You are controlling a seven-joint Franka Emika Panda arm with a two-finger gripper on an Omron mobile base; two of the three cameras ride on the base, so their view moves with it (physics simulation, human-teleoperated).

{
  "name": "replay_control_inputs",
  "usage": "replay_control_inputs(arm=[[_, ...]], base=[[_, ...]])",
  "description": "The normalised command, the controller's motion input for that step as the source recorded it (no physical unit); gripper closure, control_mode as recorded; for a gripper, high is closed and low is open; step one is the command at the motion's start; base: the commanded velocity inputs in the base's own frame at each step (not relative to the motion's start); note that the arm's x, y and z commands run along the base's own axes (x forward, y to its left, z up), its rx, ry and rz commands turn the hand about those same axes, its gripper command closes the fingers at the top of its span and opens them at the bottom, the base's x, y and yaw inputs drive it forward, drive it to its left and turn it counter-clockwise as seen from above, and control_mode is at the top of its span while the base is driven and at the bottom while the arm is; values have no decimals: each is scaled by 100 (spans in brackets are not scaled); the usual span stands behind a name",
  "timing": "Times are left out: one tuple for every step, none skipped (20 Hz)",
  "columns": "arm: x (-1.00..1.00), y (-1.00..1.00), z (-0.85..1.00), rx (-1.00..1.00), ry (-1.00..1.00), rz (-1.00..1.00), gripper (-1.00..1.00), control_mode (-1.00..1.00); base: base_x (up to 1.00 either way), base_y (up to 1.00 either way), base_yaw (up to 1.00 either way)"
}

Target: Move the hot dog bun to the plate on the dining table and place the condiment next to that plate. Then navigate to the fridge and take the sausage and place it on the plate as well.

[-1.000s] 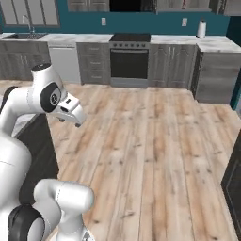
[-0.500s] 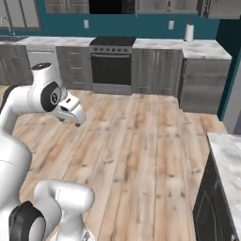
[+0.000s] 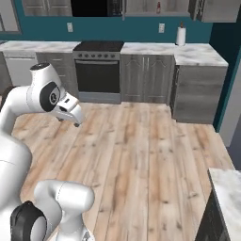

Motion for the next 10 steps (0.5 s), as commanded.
replay_control_inputs(arm=[[0,0,0,0,0,0,-100,100],[0,0,0,0,0,0,-100,100],[0,0,0,0,0,0,-100,100],[0,0,0,0,0,0,-100,100],[0,0,0,0,0,0,-100,100],[0,0,0,0,0,0,-100,100],[0,0,0,0,0,0,-100,100],[0,0,0,0,0,0,-100,100],[0,0,0,0,0,0,-100,100],[0,0,0,0,0,0,-100,100]], base=[[100,25,-18],[100,22,-18],[100,22,-18],[100,23,-18],[100,24,-18],[100,26,-18],[100,31,-18],[100,32,-17],[100,32,-17],[100,34,-16]])
